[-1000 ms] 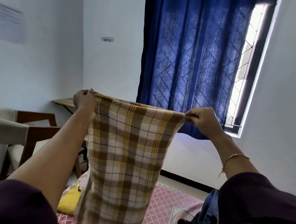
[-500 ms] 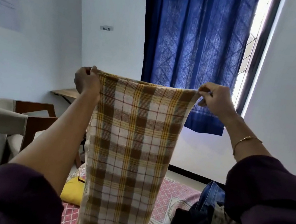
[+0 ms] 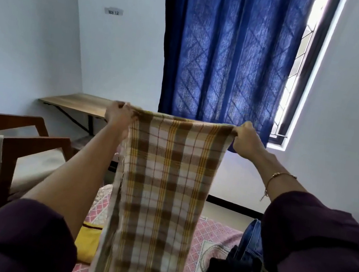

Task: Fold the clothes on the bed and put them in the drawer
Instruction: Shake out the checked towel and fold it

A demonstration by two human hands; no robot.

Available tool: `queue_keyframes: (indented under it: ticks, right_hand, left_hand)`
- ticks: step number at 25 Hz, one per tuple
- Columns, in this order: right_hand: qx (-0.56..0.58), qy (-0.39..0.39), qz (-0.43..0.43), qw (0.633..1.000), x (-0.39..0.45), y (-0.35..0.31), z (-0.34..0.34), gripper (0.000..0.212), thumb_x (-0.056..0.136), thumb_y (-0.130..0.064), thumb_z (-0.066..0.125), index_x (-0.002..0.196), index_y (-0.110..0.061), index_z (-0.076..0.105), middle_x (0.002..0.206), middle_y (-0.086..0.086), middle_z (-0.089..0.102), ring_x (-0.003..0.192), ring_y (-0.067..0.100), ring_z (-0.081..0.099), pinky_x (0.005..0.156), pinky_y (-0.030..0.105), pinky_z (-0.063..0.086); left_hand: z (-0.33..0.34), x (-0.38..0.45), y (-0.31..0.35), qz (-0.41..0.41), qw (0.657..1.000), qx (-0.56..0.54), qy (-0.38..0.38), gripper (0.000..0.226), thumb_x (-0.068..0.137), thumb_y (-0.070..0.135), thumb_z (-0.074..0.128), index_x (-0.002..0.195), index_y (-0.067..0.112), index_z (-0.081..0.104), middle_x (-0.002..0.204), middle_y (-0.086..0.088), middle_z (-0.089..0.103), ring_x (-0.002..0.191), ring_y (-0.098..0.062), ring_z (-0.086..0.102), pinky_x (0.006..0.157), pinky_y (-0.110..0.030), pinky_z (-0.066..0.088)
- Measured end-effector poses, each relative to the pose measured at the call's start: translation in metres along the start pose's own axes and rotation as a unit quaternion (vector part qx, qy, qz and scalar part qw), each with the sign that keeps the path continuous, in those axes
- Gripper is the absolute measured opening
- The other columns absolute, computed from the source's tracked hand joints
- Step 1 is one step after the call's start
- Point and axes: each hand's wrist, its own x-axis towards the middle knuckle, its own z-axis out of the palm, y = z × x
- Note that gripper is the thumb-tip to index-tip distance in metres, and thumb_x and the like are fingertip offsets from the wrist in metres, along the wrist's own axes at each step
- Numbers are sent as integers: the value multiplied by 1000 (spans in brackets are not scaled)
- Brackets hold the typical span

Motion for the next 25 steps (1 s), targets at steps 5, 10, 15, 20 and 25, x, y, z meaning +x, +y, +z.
queue_keyframes:
  ticks: [5,10,15,20,25]
  right_hand:
    - [154,204,-14,967,10,-12,-27,22,89,-5,54,108,6,57,110,13,38,90,15,43,86,14,39]
    - [267,386,2,883,-58,-5,-14,24,84,-15,56,63,-5,55,62,10,46,60,13,39,53,15,26]
    - [309,243,160,905,-185,21,94,32,75,-18,49,48,-6,41,46,7,30,49,16,30,52,31,20]
    - [269,18,297,916,-345,53,180,47,86,-6,58,44,-8,37,44,7,37,44,19,35,50,32,24]
    - [237,-22,329,914,-387,58,189,55,85,-4,56,40,-14,25,40,1,27,41,15,27,45,32,18]
  left_hand:
    - [17,8,32,98,988,-113,-33,20,98,11,47,78,14,52,73,0,52,64,-8,53,65,-25,52]
    - [-9,-30,-5,67,990,-126,-7,19,91,13,42,73,14,47,71,-4,45,65,-14,45,58,-26,40]
    - [-56,-115,-139,-58,990,-34,122,27,88,18,41,69,8,56,72,-13,56,75,-29,51,68,-30,43]
    - [-132,-251,-268,-186,943,199,192,29,97,1,36,93,-17,59,95,-37,58,90,-44,56,78,-46,39]
    - [-148,-310,-287,-240,913,179,276,34,98,14,36,87,-7,61,91,-27,57,81,-32,51,65,-34,32]
